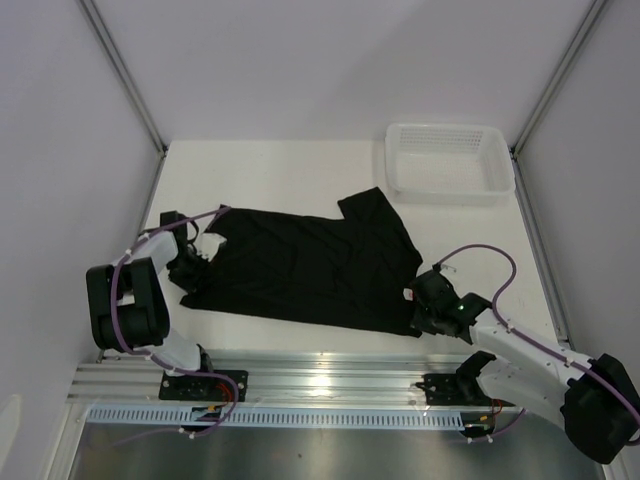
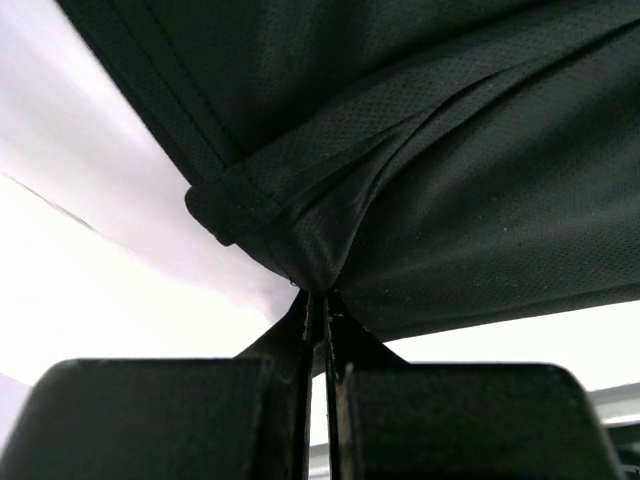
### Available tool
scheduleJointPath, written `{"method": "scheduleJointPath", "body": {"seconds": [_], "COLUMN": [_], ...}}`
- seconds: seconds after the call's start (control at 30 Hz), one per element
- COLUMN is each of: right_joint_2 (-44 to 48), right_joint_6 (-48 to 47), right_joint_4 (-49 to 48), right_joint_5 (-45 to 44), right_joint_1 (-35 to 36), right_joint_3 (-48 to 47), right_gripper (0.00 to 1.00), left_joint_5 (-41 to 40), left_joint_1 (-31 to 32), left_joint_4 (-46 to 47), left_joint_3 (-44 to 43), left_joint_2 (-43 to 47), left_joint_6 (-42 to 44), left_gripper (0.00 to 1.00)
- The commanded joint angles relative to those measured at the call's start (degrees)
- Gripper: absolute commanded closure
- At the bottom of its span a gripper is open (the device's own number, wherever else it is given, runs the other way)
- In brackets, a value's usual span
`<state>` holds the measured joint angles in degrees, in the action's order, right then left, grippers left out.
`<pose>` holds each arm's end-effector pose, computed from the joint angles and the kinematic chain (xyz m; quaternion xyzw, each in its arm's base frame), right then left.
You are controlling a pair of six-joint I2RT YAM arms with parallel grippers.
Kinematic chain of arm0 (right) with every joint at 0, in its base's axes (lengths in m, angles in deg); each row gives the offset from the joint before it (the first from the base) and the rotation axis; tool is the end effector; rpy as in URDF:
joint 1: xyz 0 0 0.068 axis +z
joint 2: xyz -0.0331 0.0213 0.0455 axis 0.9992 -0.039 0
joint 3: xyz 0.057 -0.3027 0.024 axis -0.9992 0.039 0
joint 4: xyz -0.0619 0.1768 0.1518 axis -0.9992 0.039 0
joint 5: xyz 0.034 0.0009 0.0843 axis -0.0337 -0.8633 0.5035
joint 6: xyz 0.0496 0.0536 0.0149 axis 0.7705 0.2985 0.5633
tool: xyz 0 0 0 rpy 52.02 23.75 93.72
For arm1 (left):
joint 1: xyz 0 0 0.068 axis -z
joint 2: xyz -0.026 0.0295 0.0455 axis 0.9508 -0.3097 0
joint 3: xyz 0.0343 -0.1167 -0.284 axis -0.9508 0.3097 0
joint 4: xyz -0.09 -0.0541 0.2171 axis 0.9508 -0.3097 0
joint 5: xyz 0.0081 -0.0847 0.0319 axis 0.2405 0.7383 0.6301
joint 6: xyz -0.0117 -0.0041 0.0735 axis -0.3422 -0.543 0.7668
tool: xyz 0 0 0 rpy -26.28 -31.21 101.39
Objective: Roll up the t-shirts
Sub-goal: Fold the tshirt
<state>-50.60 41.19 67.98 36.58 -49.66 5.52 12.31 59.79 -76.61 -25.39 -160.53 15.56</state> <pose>0.1106 0.0691 0.1790 0.1212 0.9617 0.0749 0.2341 0.2419 0.0485 0.1814 0.2480 0.9663 0.0030 0.0697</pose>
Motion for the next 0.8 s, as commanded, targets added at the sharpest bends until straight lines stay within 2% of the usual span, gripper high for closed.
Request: {"method": "scheduleJointPath", "body": {"seconds": [0.0,0.23,0.43,0.77], "right_joint_2": [2.4,3.7,6.0,6.7], "right_joint_6": [2.3,5.6,10.1,15.1], "right_joint_4": [4.1,7.0,11.0,14.0], "right_joint_5": [-3.1,-4.6,-6.4,-8.4], "right_joint_1": [1.1,4.6,8.6,14.4], "right_joint_3": [-1.3,-1.6,-2.3,-2.0], "right_gripper": [1.00,1.00,1.00,1.00], "left_joint_5": [-1.9,-1.9,-2.3,-1.2], "left_joint_1": [-1.1,-1.2,-2.4,-3.2], "left_joint_4": [-2.8,-3.8,-5.0,-2.7], "left_joint_3": [3.5,9.8,11.6,15.0], "left_joint_2": [4.6,11.2,15.1,15.5], "left_joint_6": [1.6,2.1,3.5,5.3], "left_gripper": [0.99,0.99,0.99,0.98]}}
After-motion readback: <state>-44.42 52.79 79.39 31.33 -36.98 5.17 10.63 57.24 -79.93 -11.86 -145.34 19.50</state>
